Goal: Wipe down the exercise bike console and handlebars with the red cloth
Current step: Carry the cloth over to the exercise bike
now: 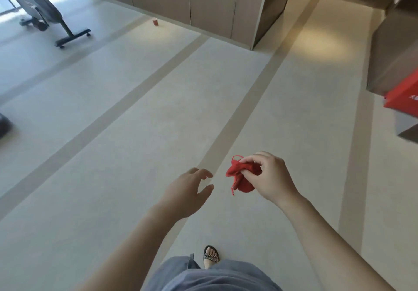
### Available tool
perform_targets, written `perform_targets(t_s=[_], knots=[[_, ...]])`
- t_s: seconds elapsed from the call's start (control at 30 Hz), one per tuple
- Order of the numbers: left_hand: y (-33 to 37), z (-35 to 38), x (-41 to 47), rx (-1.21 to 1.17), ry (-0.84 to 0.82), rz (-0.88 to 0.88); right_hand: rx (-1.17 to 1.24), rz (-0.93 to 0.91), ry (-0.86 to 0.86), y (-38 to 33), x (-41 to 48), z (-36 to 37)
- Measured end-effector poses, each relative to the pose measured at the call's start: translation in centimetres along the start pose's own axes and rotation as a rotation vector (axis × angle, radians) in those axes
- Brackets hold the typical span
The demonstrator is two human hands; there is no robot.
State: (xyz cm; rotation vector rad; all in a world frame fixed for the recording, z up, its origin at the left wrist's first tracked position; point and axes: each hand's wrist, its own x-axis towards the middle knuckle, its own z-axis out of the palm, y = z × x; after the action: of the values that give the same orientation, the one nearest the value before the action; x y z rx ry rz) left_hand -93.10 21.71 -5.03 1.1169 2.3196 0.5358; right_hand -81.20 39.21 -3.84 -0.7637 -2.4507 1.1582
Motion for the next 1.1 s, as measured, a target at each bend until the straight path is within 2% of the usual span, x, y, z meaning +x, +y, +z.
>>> perform_targets(t_s=[0.2,0.43,0.73,0.93,1.1], knots=[[-3.9,-4.5,6.9,-0.140,0.083,-0.041,-0.021,-0.027,-0.074,-0.7,10.6,2.7],[-12.5,-12.5,16.7,-0.264,0.208,-0.107,-0.017,-0.074,-0.265,-4.2,25.7,10.5],[-24.6,-25.7,27.6,-0.197,0.254,-0.238,-0.029,-0.277,-0.329,-12.2,46.0,19.3],[-31.0,-32.2,33.5,-0.202,0.267,-0.322,-0.033,-0.259,-0.318,-13.8,57.3,24.3],[-36.7,-37.3,42.9,-0.212,0.260,-0.334,-0.055,-0.258,-0.358,-14.6,68.5,29.6]])
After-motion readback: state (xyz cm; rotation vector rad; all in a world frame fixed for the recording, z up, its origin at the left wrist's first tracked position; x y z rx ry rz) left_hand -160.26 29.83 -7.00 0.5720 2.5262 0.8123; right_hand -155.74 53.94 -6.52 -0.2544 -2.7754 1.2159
